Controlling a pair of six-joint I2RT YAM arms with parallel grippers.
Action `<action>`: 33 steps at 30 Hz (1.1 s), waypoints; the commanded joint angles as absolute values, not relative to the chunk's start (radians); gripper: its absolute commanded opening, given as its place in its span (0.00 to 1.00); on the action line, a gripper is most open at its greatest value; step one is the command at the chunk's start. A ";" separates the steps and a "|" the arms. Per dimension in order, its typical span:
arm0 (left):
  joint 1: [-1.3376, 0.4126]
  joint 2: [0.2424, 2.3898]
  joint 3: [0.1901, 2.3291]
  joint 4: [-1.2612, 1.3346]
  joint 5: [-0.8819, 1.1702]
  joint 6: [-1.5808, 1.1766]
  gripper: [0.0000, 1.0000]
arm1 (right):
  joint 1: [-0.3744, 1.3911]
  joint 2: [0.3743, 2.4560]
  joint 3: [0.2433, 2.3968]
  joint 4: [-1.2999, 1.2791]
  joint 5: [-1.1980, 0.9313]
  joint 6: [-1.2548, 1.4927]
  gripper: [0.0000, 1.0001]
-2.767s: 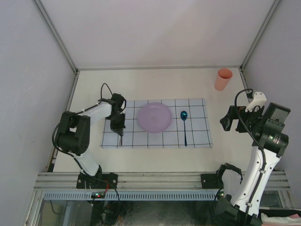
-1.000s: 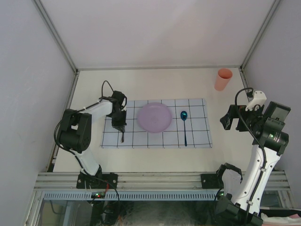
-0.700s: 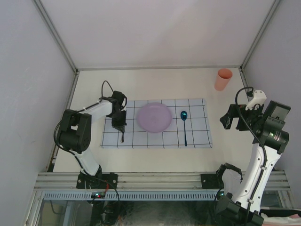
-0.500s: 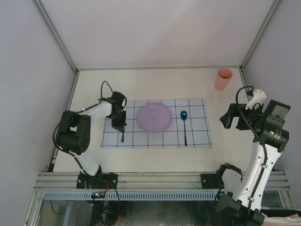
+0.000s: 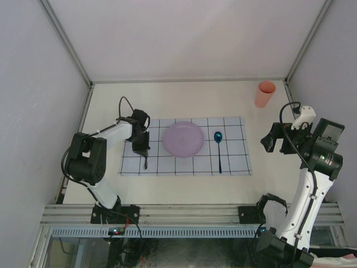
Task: Set the dinner table for one person
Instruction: Adjust the knife on the napkin.
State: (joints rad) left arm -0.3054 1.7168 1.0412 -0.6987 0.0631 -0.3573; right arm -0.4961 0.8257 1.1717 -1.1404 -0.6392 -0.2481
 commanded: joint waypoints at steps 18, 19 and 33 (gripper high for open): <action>-0.312 1.618 0.977 -0.682 0.064 -0.390 0.00 | -0.483 0.800 1.188 -1.104 -0.668 -0.253 1.00; -0.313 1.617 0.976 -0.681 0.064 -0.389 0.00 | -0.482 0.799 1.185 -1.106 -0.669 -0.253 1.00; -0.318 1.611 0.965 -0.670 0.065 -0.393 0.00 | -0.482 0.780 1.175 -1.121 -0.668 -0.253 1.00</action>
